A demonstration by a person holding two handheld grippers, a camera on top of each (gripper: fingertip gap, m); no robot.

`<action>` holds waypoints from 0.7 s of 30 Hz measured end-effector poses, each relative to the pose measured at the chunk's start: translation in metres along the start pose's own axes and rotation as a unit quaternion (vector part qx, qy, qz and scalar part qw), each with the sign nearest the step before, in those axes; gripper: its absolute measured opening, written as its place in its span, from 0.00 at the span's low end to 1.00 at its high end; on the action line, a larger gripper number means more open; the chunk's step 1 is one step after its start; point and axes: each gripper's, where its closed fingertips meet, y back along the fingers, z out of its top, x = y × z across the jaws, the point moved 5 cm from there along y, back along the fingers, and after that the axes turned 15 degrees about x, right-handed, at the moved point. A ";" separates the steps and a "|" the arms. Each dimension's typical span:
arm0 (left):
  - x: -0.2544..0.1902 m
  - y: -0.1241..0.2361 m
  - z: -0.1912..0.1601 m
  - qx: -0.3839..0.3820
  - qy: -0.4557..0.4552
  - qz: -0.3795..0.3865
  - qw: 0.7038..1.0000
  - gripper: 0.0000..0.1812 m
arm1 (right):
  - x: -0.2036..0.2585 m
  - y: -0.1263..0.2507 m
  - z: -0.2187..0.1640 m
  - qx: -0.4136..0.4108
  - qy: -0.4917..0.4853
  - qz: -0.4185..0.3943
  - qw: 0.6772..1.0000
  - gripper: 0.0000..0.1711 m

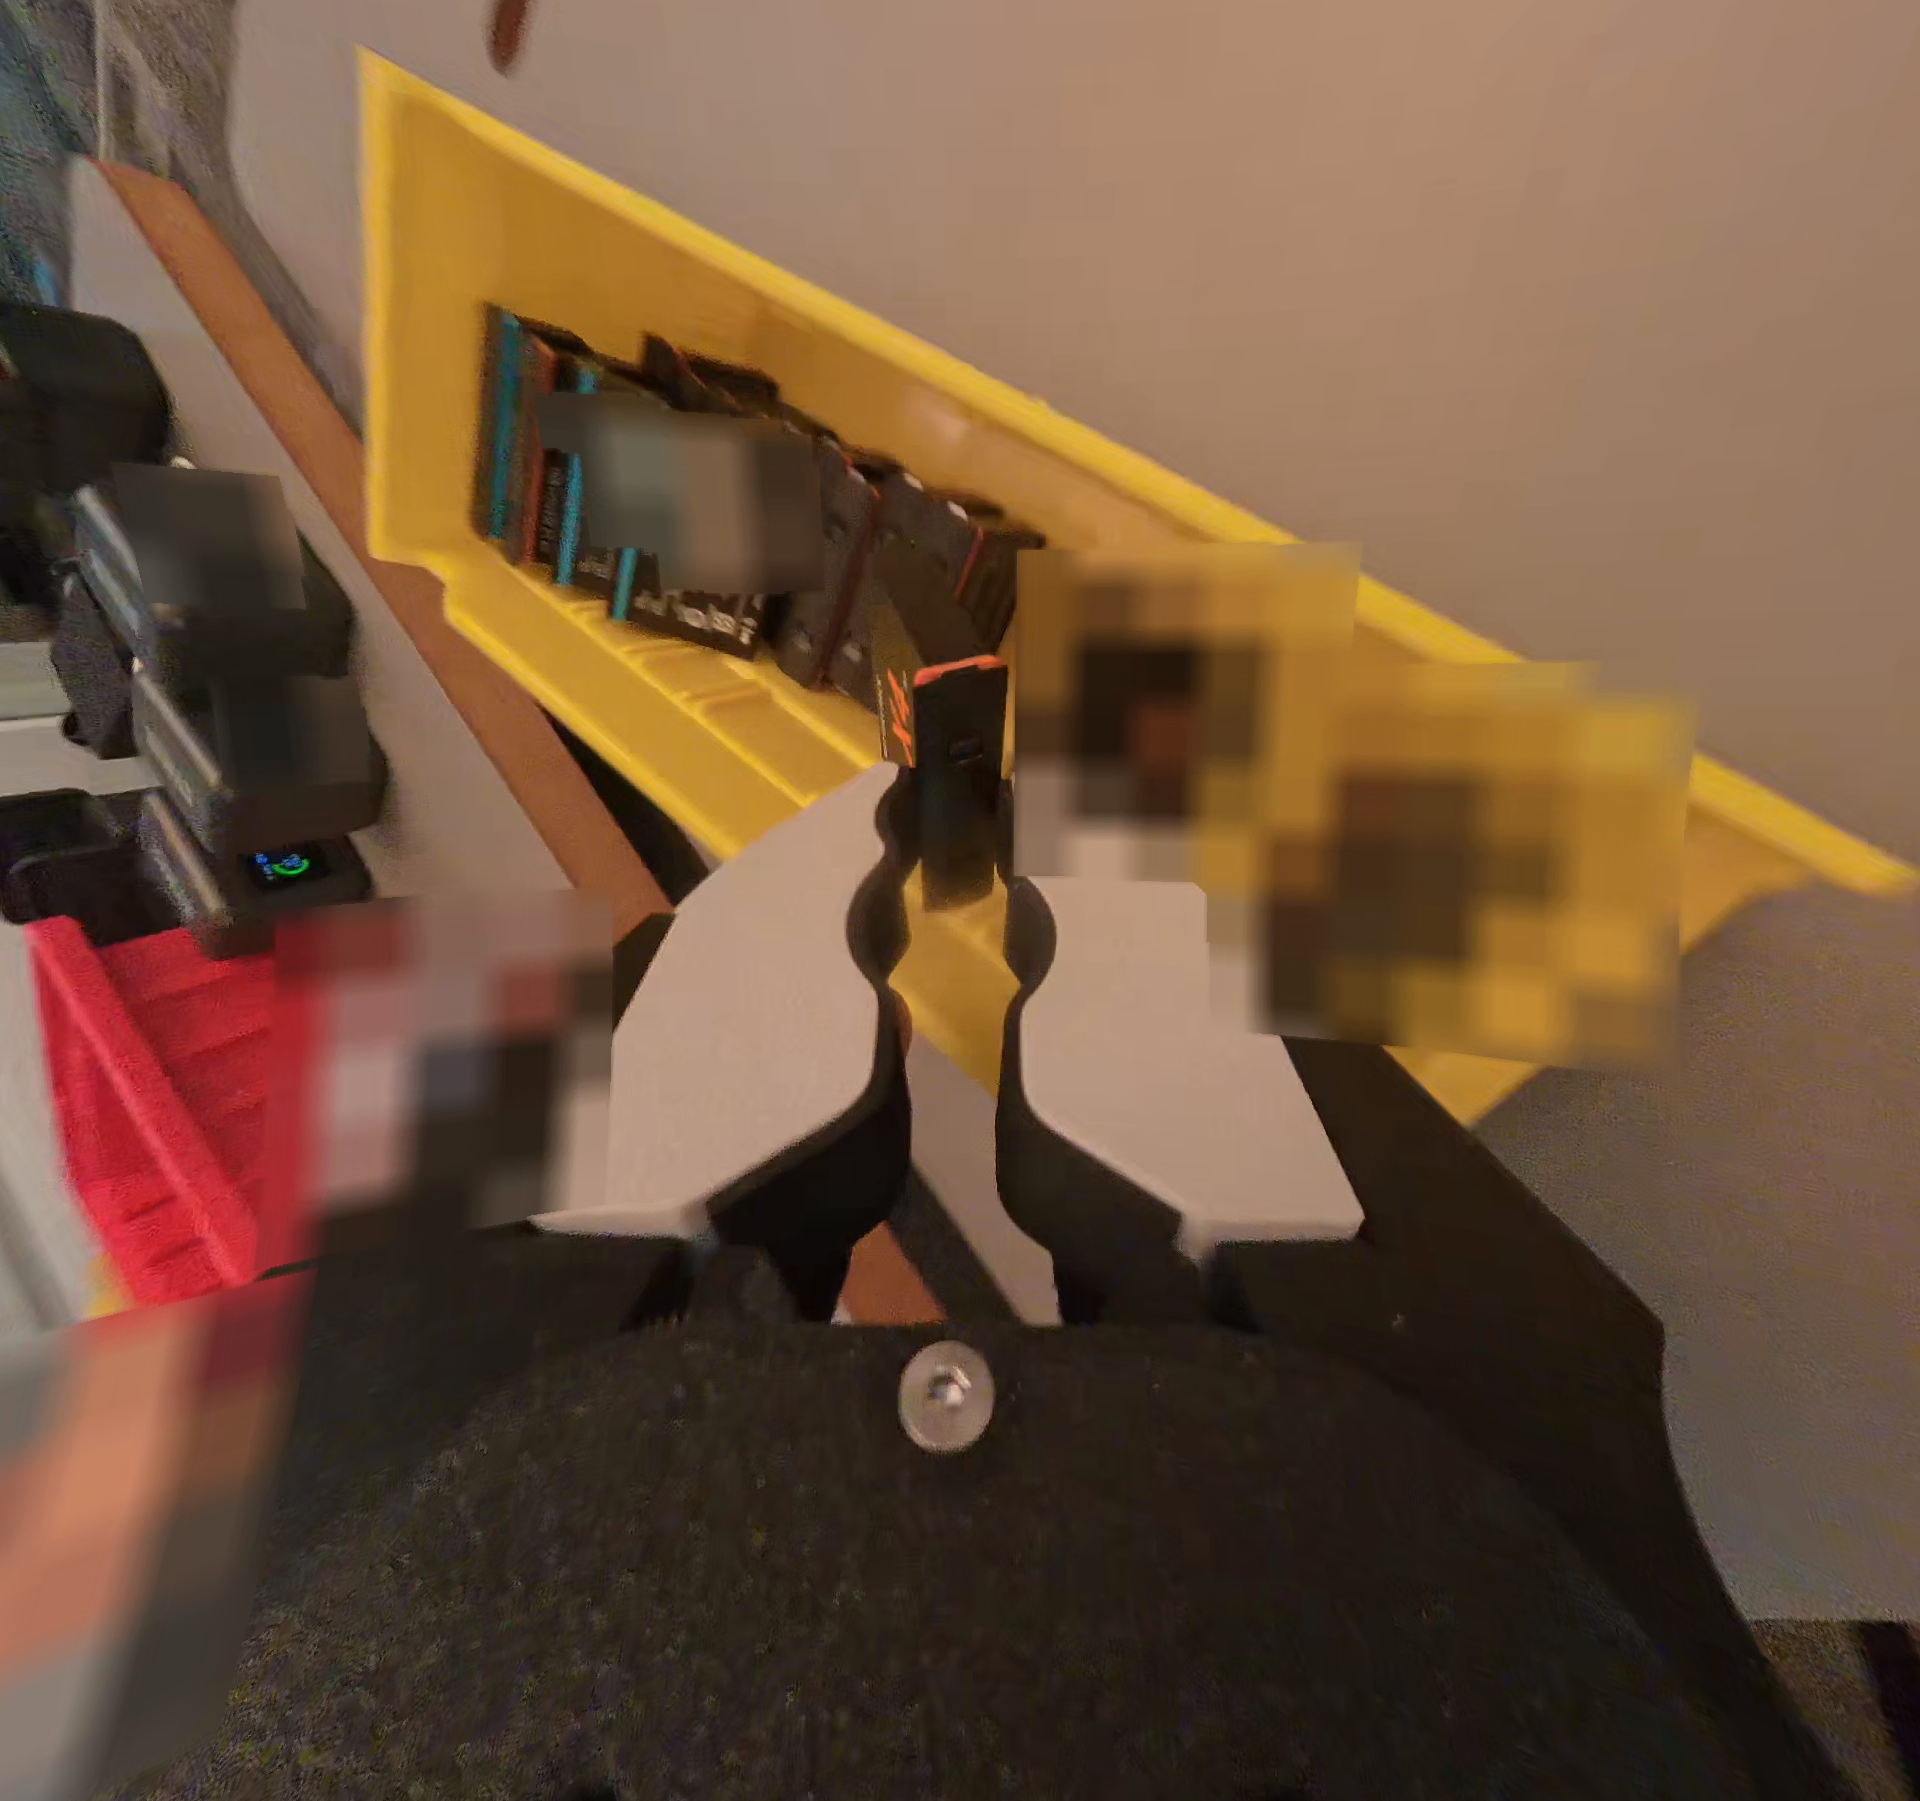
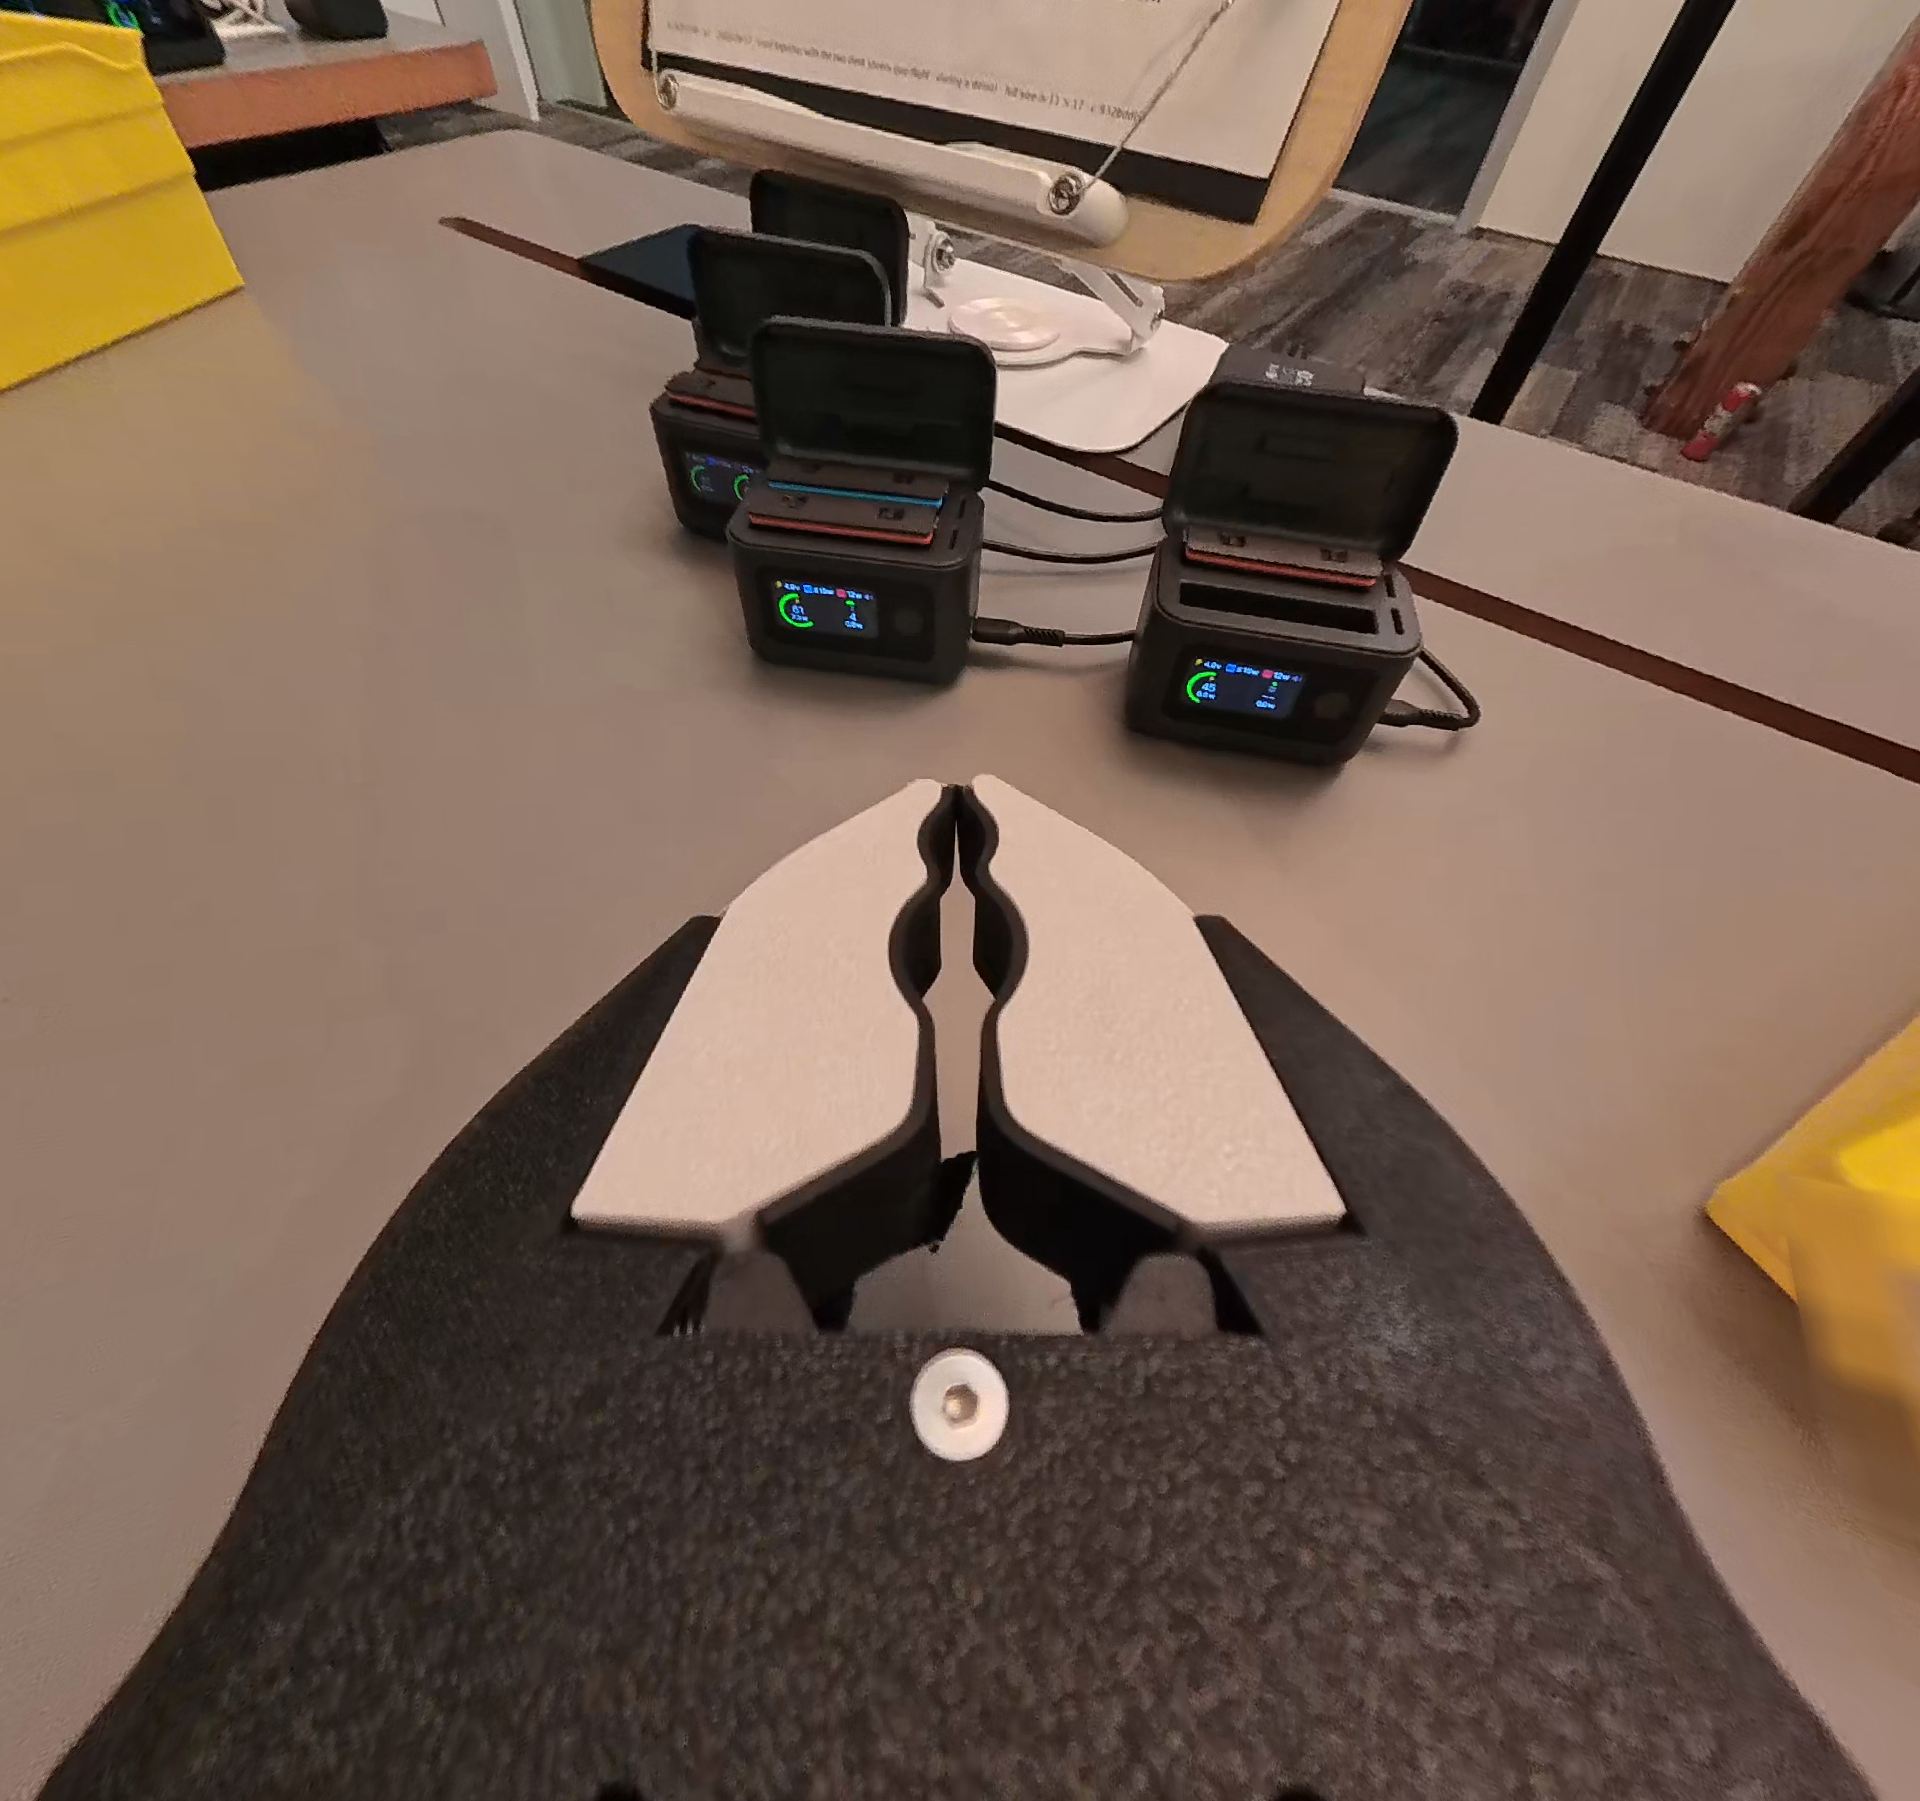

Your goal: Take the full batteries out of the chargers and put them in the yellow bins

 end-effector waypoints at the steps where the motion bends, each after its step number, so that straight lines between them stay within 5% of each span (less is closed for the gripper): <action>1: 0.002 0.013 0.001 -0.034 0.019 -0.015 0.999 0.08 | 0.001 0.000 0.001 -0.004 0.003 0.004 1.000 0.00; 4: -0.007 0.060 0.016 -0.165 0.046 -0.090 0.981 0.08 | 0.012 0.004 0.007 -0.027 0.026 0.032 0.999 0.00; 9: -0.076 0.125 0.071 -0.333 -0.024 -0.262 0.906 0.08 | 0.050 0.016 0.017 -0.073 0.111 0.112 0.985 0.02; 21: -0.280 0.117 0.212 -0.288 -0.284 -0.424 0.810 0.08 | 0.146 0.024 0.000 0.011 0.307 0.256 0.916 0.21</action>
